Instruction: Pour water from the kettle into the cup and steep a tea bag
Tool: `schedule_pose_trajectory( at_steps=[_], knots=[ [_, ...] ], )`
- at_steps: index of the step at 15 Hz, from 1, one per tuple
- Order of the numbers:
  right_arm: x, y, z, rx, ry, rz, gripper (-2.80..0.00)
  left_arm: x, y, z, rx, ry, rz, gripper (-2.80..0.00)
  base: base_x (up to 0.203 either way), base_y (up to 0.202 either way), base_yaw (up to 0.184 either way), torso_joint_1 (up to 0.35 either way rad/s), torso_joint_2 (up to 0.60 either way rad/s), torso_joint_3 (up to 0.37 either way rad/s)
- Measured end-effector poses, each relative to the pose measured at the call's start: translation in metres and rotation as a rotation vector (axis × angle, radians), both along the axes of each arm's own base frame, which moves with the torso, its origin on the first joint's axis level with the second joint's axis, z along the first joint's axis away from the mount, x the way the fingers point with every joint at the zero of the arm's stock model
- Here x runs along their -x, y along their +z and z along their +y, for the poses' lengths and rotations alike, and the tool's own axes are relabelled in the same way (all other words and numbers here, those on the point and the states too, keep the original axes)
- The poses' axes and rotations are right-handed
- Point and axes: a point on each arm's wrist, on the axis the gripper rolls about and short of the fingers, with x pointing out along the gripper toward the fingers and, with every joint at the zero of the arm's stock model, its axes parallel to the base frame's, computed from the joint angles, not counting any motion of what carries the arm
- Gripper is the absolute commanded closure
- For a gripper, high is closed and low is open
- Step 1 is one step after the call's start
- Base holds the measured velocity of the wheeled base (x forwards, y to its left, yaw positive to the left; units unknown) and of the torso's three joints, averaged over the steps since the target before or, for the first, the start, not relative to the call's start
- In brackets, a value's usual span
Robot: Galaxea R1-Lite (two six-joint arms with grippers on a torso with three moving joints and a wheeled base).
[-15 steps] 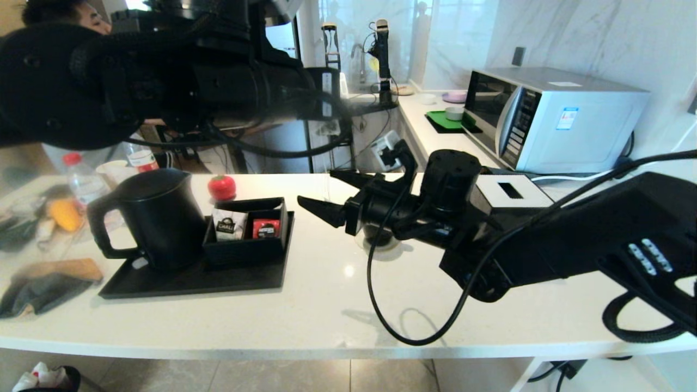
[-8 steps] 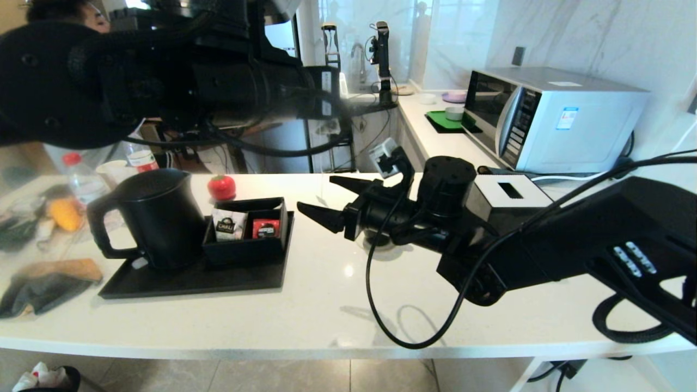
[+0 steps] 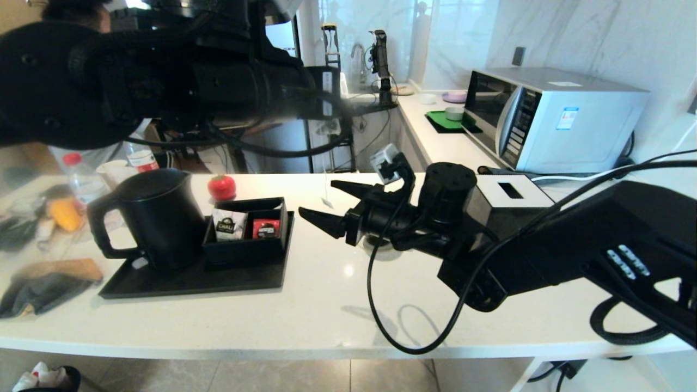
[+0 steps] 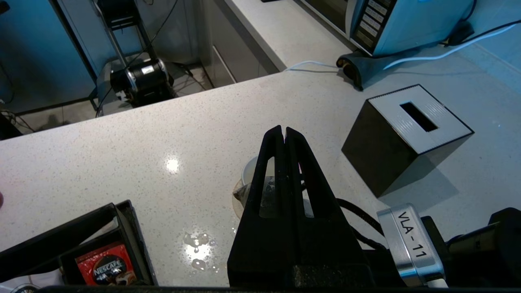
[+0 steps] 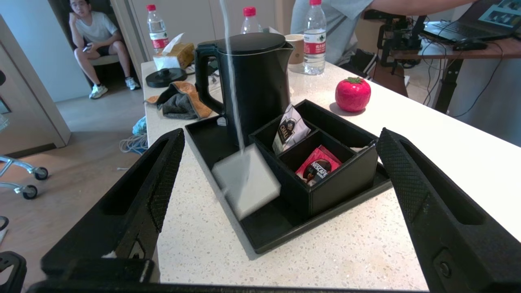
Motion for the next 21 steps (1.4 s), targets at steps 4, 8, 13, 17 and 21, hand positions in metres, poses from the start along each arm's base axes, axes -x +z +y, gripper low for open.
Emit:
schedule_pose_trajectory(
  at_steps=[4,8,13,17,21],
  knots=[
    [0.0015,-0.0036,-0.0012,0.002,0.001,0.004,0.00,0.0004,0.0000,-0.0005,0.000,-0.002,0.000,0.00,0.000,0.000,0.000,0.000,0.00,0.000],
    [0.0017,-0.0045,-0.0014,0.004,0.001,0.007,0.00,0.0003,-0.0003,-0.0005,-0.001,-0.001,0.001,0.00,0.000,0.000,0.000,0.000,0.00,0.000],
    [0.0024,-0.0044,-0.0008,0.004,0.002,0.006,0.00,0.0004,-0.0004,-0.0005,-0.001,-0.001,0.001,0.00,0.000,0.000,0.000,0.000,0.00,0.000],
    [0.0053,-0.0044,0.0026,0.004,0.013,0.006,0.00,0.0019,-0.0001,0.0006,0.000,-0.002,0.002,0.00,0.000,0.000,0.000,0.000,0.00,0.000],
    [0.0062,-0.0034,0.0033,0.003,0.014,0.004,0.00,0.0026,-0.0027,0.0014,-0.007,0.006,0.010,0.00,0.000,0.000,0.000,0.000,0.00,0.000]
  ],
)
